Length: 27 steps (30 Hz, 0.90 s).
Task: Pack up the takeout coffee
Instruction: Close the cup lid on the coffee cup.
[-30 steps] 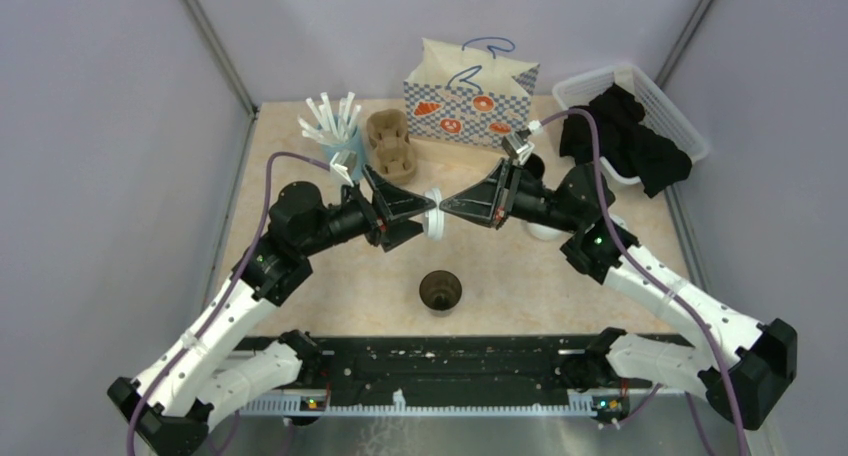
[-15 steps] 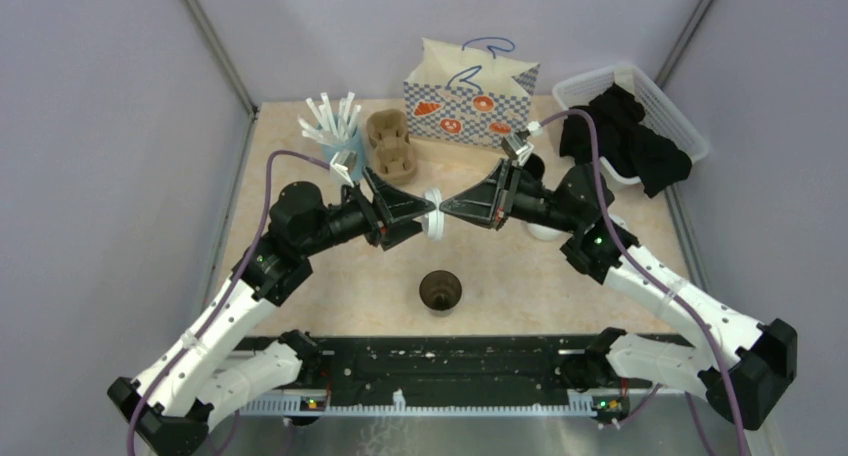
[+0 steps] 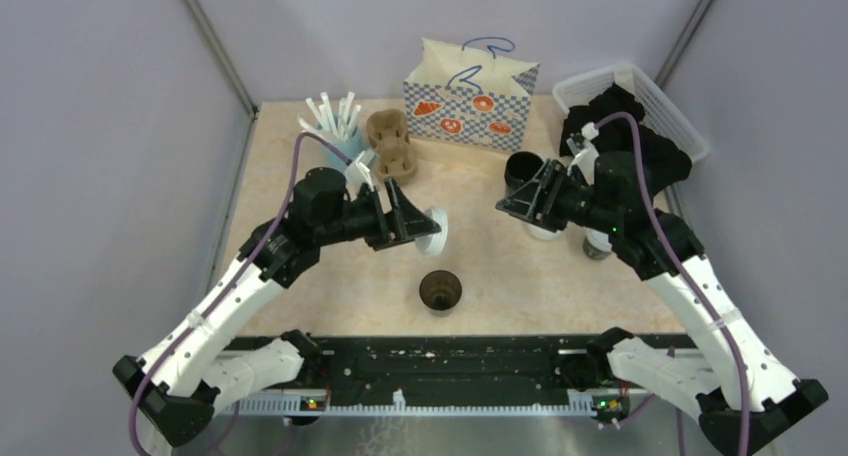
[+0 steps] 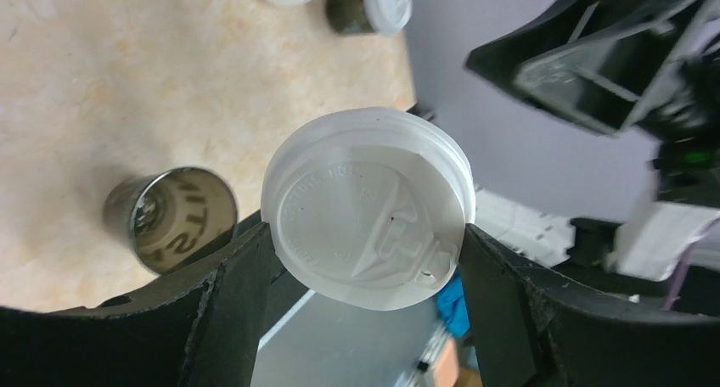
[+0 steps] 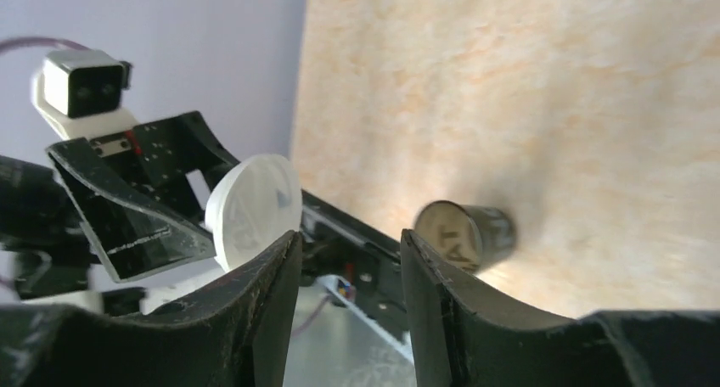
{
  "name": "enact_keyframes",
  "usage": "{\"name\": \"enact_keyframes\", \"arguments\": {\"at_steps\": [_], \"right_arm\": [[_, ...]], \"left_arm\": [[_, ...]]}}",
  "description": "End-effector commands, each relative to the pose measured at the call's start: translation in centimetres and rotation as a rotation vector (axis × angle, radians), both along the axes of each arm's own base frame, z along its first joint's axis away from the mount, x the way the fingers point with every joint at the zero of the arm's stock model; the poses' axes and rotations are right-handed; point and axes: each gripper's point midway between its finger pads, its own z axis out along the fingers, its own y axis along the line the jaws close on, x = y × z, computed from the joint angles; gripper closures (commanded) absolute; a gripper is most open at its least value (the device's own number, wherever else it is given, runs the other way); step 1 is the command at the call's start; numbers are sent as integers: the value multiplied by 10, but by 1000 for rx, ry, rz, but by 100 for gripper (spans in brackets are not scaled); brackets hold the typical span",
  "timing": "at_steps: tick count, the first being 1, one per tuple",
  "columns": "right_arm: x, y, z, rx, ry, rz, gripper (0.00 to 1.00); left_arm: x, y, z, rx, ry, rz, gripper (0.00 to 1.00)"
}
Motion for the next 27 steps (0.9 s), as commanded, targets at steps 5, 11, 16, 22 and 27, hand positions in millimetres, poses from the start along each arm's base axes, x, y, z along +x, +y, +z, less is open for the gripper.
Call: {"name": "enact_keyframes", "arguments": {"at_steps": [5, 11, 16, 22, 27], "right_arm": [[-21, -47, -46, -351, 4, 16, 52], [-21, -45, -53, -342, 4, 15, 52], [-19, -44, -55, -347, 2, 24, 52], [-17, -41, -54, -334, -5, 26, 52], [-16, -39, -55, -329, -4, 29, 52]], "left_arm": [[-34, -15, -65, 420, -87, -199, 21], [-43, -21, -112, 653, -101, -231, 21], [-41, -29, -128, 733, -143, -260, 21], [-33, -27, -145, 853, -180, -267, 21], [-31, -34, -148, 898, -208, -283, 21]]}}
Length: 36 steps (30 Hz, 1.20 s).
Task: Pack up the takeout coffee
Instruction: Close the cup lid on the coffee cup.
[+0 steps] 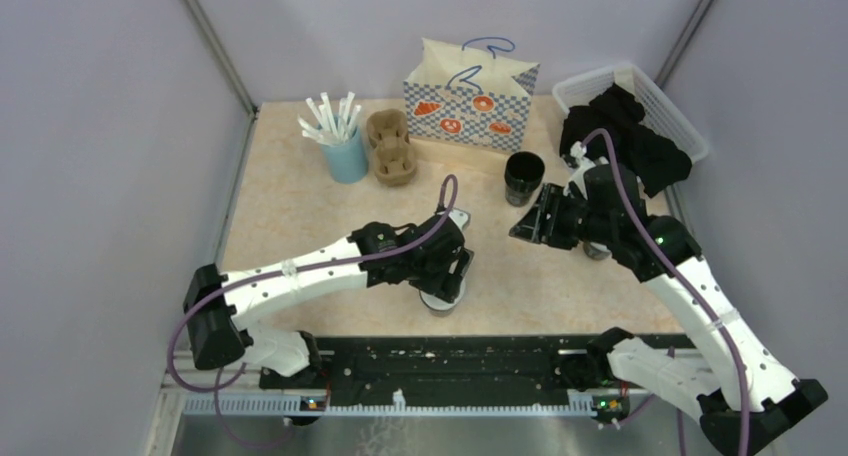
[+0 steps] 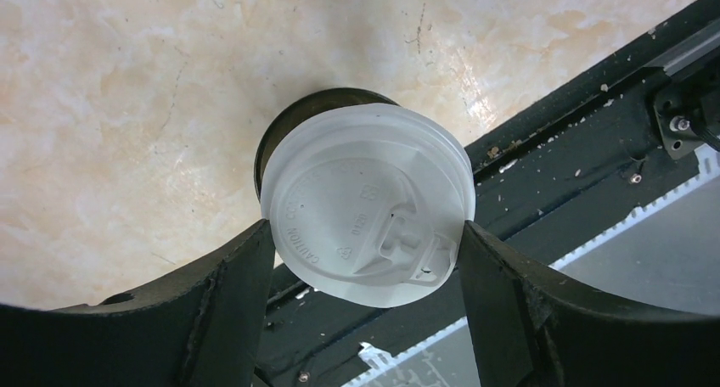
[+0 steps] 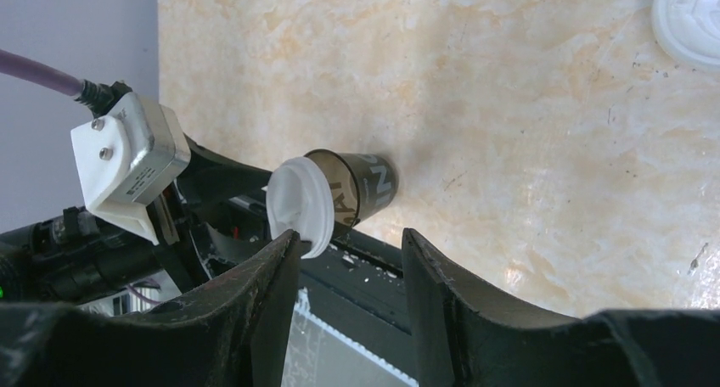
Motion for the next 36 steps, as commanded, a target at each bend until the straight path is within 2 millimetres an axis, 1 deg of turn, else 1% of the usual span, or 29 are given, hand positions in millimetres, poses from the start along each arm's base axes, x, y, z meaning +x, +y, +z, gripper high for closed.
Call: {"name": "enact_keyframes", "arguments": {"at_steps": [1, 9, 20, 28, 31, 36], "right_arm": [[4, 2, 3, 9, -30, 9, 52], [5, 3, 5, 13, -39, 11, 52], [5, 4, 6, 14, -43, 18, 51], [4, 4, 4, 13, -39, 22, 51], [5, 4, 4, 14, -40, 22, 51], [5, 4, 4, 15, -41, 23, 51]], "left_arm": [[11, -6, 11, 31, -79, -23, 21], [9, -3, 0, 107, -95, -41, 20], [4, -7, -8, 156, -85, -63, 20], [7, -3, -7, 170, -97, -46, 19], [5, -5, -11, 175, -83, -53, 19], [7, -8, -12, 182, -87, -62, 18]]}}
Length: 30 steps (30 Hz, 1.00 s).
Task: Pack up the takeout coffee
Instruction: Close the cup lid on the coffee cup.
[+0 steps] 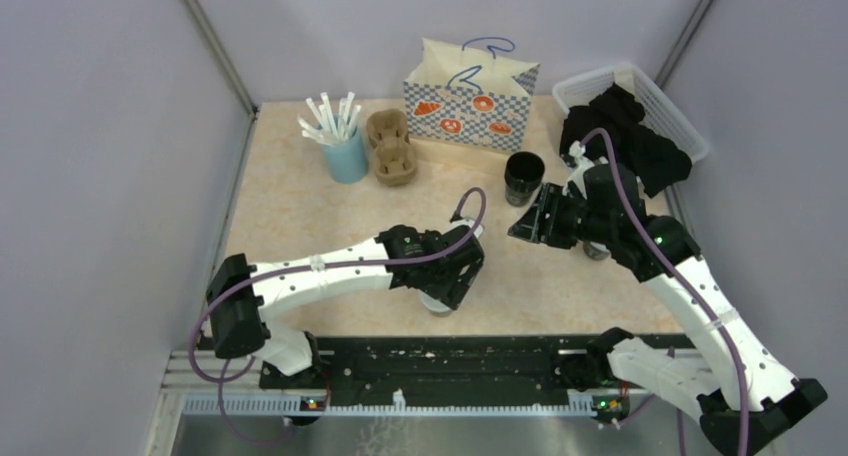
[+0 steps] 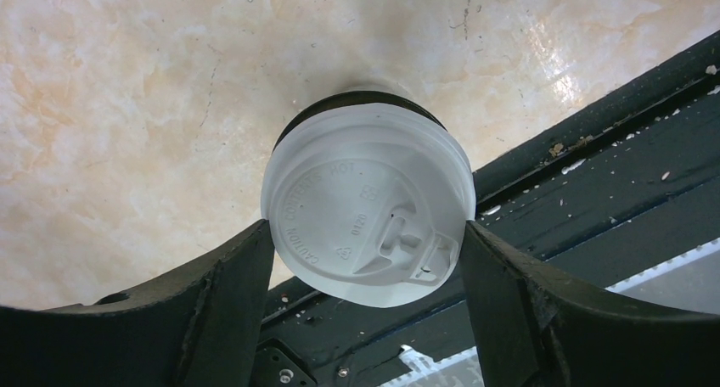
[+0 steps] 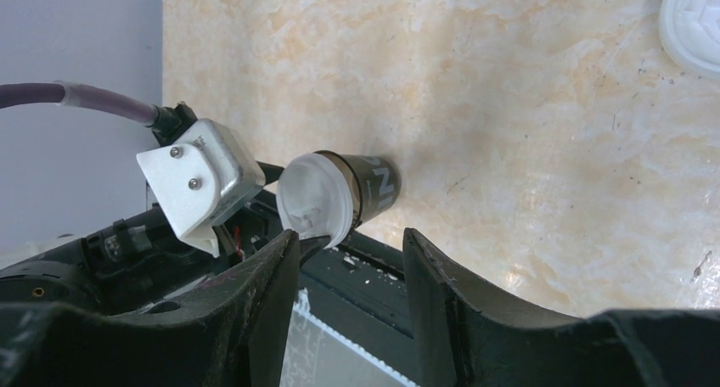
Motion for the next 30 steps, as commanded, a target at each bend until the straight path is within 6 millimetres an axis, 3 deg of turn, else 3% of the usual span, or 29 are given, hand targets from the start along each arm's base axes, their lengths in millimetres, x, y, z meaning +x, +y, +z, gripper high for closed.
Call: {"name": "enact_keyframes", "arguments": {"at_steps": [1, 18, 23, 25, 30], "right_arm": [[3, 2, 5, 13, -35, 13, 51], [4, 2, 3, 11, -30, 10, 51], [4, 4, 2, 12, -28, 15, 51], [4, 4, 2, 13, -24, 19, 51], [3, 4, -3, 9, -13, 24, 51]], "left_arm": [[5, -9, 5, -3, -22, -13, 18], [7, -7, -2, 39, -25, -9, 15], [8, -6, -5, 54, -22, -2, 12], [7, -5, -6, 56, -19, 2, 5], [9, -9, 8, 14, -37, 2, 1]]}}
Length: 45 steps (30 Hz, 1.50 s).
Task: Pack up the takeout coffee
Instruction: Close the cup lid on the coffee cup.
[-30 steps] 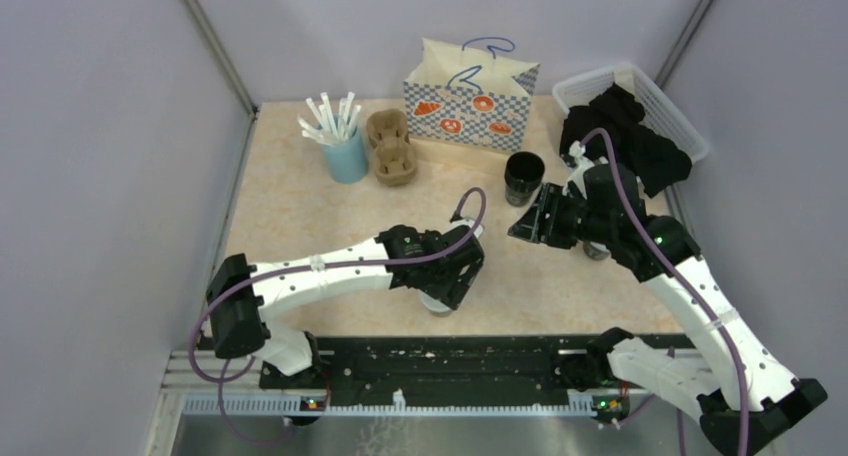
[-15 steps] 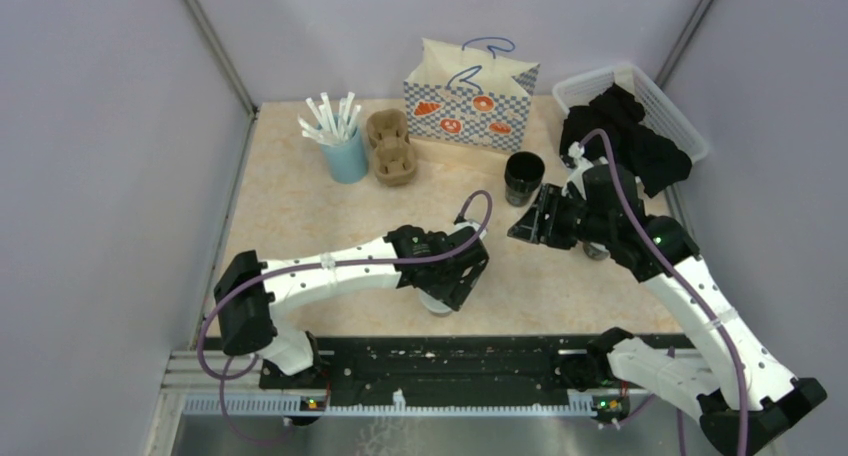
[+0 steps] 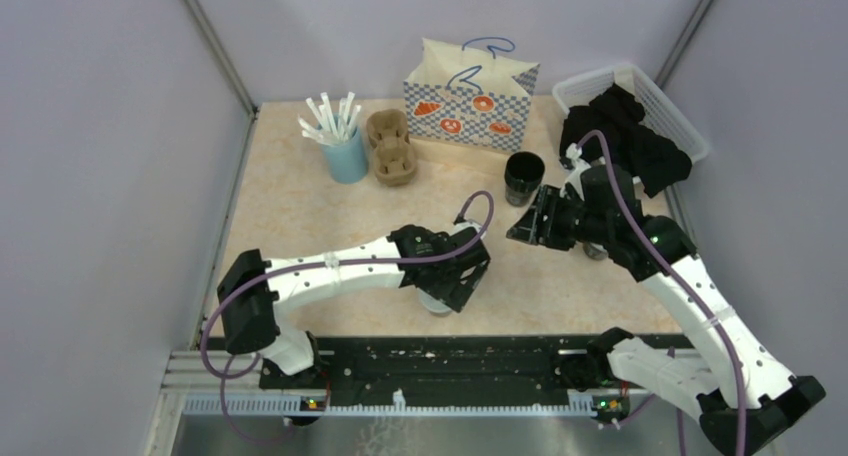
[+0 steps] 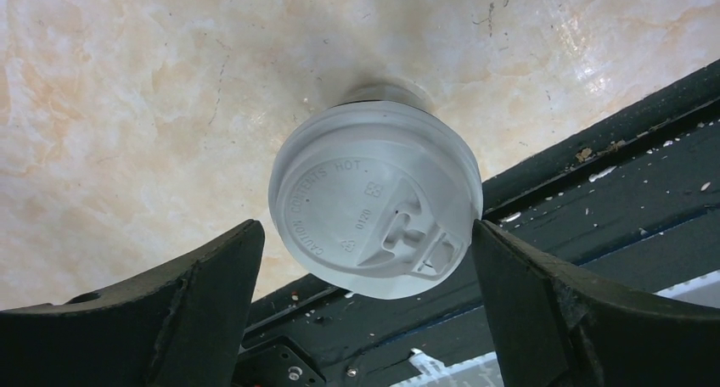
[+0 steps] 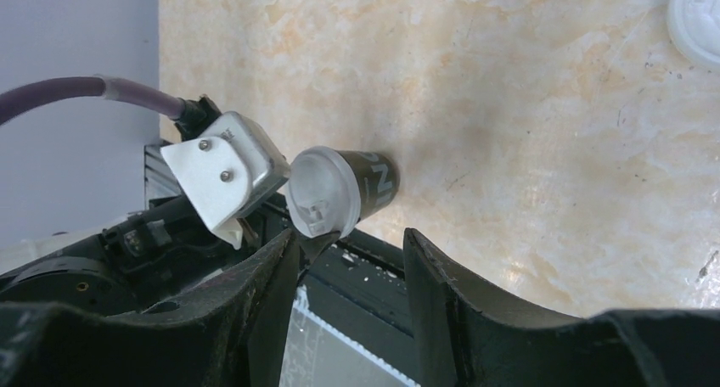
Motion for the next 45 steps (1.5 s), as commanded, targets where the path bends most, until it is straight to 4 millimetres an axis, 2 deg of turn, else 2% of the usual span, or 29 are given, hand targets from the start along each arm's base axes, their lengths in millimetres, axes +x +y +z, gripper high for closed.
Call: {"name": "enact_keyframes", "arguments": {"at_steps": [1, 5, 8, 11, 12, 15, 17, 18, 19, 24, 38, 43, 45], "right_arm": [[3, 2, 0, 7, -21, 17, 50], [-2, 9, -11, 20, 14, 61, 45], [-16, 34, -25, 115, 85, 211, 45], [-34, 60, -45, 241, 194, 346, 45], [-38, 67, -51, 261, 210, 374, 45], [-48, 83, -67, 271, 261, 443, 46], [-53, 93, -74, 268, 279, 477, 48], [-54, 97, -75, 272, 279, 493, 49], [-55, 100, -78, 272, 282, 500, 49], [-50, 106, -100, 274, 316, 492, 49], [-42, 110, -132, 229, 358, 499, 52], [-40, 112, -142, 223, 373, 491, 61], [-40, 110, -147, 217, 382, 480, 62]], "left_arm": [[5, -13, 28, -78, -40, -6, 1], [-7, -26, 64, -201, 2, -25, 1], [-20, -27, 89, -332, 46, -2, 1], [-26, -17, 95, -479, 115, 59, 5], [-29, -12, 93, -529, 165, 79, 7], [-19, 12, 79, -644, 258, 185, 15], [-14, 26, 69, -695, 295, 238, 16], [-10, 28, 71, -728, 302, 253, 17], [-10, 31, 64, -735, 328, 269, 17], [-4, 33, 43, -760, 380, 324, 22], [8, 36, 11, -744, 404, 373, 36], [6, 38, -4, -696, 431, 368, 41], [5, 40, -11, -674, 442, 369, 43]]}}
